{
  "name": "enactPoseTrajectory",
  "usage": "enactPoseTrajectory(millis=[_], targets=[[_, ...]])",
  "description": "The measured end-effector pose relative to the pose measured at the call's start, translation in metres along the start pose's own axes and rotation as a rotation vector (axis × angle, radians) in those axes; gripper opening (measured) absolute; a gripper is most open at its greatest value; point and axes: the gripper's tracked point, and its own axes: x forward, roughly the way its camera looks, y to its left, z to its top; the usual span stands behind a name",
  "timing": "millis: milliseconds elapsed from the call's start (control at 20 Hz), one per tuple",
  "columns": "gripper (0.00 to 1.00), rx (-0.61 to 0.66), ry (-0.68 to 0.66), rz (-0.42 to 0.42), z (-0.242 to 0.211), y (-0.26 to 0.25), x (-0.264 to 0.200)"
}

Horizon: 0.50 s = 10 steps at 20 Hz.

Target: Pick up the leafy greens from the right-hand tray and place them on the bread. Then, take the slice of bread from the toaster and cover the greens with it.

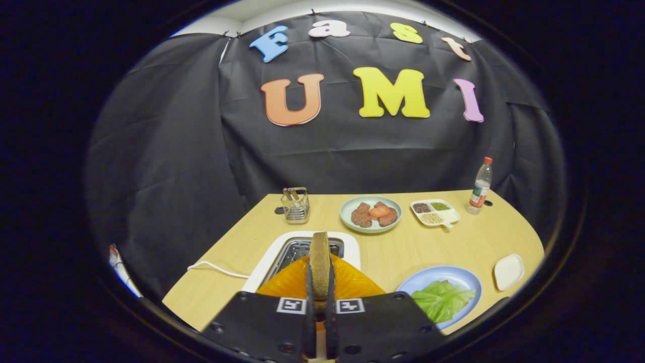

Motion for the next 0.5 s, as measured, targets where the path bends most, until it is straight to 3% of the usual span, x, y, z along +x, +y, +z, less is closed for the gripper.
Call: enactPoseTrajectory(millis=[50, 500], targets=[[0.01, -0.004, -0.013, 0.010, 0.010, 0.000, -0.008], [0.01, 0.047, -0.220, 0.101, 0.089, -0.001, -0.082]])
